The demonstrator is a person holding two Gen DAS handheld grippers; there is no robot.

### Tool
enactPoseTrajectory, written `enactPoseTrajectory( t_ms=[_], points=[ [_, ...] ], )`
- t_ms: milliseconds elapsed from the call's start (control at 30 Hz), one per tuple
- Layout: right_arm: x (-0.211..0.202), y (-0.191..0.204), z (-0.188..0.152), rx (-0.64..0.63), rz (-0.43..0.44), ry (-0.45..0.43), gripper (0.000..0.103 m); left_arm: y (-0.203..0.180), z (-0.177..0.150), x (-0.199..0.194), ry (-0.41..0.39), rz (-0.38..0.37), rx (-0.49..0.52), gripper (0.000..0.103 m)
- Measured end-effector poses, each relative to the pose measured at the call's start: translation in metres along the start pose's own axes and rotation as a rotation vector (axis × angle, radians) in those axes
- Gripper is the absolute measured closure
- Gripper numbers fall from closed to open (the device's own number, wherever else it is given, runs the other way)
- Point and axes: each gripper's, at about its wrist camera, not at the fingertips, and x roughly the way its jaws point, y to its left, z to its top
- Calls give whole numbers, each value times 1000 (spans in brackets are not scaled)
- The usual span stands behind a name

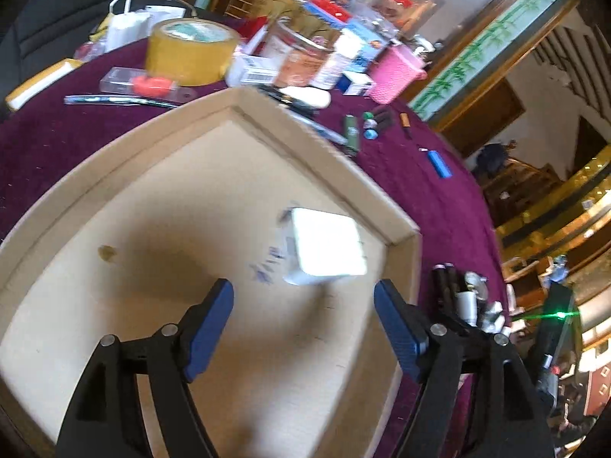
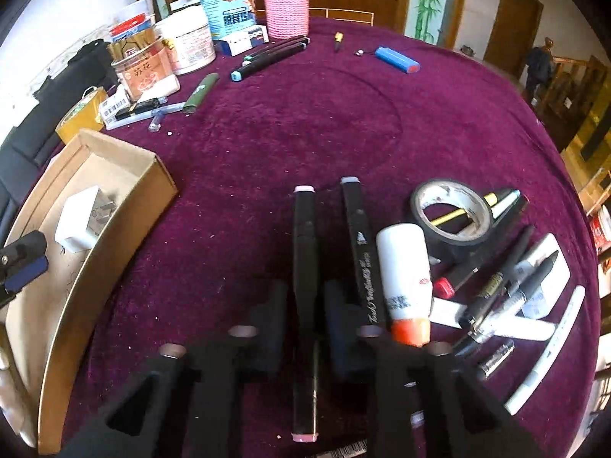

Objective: Organize rigid objects
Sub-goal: 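Grasp the black marker with pink end using the right gripper, then carry the black marker into the box and open the right gripper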

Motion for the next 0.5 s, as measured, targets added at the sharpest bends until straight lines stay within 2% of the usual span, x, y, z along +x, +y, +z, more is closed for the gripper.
enactPoseTrajectory(
  t_ms=[200,333,433,500],
  points=[
    [-38,-14,-5,108,210,-46,87,-2,-4,-53,-121,-71,12,27],
    [-71,0,4,149,418,-71,87,19,-2,-88,-198,-28,-7,25],
    [-79,29,15,147,552,-53,87,37,-4,-98,-214,6,-27,25],
    [-73,53,18,131,582,-24,87,47,-8,-100,-203,12,-43,25]
  ],
)
